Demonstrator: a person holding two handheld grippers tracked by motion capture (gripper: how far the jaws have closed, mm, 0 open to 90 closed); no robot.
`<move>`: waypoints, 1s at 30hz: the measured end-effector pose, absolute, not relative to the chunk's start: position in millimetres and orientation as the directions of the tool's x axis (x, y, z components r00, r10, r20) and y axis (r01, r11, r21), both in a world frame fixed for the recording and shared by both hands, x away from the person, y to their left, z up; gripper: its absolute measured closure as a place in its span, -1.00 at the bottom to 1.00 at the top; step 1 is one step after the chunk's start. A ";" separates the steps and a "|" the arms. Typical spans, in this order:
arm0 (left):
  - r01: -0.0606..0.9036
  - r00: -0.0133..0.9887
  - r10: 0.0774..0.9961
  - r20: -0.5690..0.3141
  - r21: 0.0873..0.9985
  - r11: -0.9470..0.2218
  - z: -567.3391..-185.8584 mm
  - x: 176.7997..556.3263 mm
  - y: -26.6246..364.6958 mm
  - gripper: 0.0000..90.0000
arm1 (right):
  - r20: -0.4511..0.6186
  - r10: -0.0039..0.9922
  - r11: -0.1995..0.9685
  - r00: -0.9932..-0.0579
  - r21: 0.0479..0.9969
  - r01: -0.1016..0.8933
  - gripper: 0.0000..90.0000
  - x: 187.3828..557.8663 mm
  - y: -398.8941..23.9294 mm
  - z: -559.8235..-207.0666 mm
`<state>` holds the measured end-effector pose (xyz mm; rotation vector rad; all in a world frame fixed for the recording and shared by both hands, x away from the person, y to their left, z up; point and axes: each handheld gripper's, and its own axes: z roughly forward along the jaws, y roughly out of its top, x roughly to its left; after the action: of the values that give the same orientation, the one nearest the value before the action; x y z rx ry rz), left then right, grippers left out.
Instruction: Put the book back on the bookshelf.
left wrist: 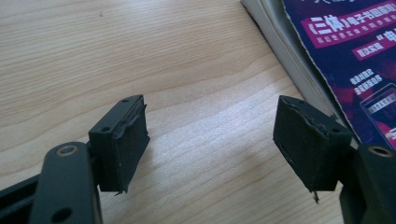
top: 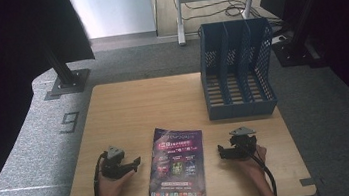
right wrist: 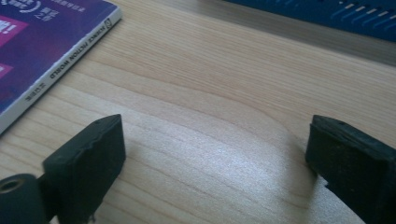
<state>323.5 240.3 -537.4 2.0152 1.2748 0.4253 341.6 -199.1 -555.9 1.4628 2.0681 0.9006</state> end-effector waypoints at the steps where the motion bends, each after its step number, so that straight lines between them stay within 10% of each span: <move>1: 0.652 0.462 0.882 -0.093 0.710 -0.266 -537.7 323.7 240.3 -0.43 | 0.010 0.940 0.227 -0.341 0.729 0.645 -0.86 341.3 -199.0 -555.8; 30: 0.642 0.460 0.876 -0.142 0.736 -0.217 -535.3 320.1 243.2 -0.45 | 0.040 0.932 0.208 -0.361 0.756 0.621 -0.60 345.7 -183.3 -541.3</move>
<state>320.1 243.2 -535.3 1.9522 1.2665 0.3934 345.7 -183.3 -541.3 1.4402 2.0616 0.9772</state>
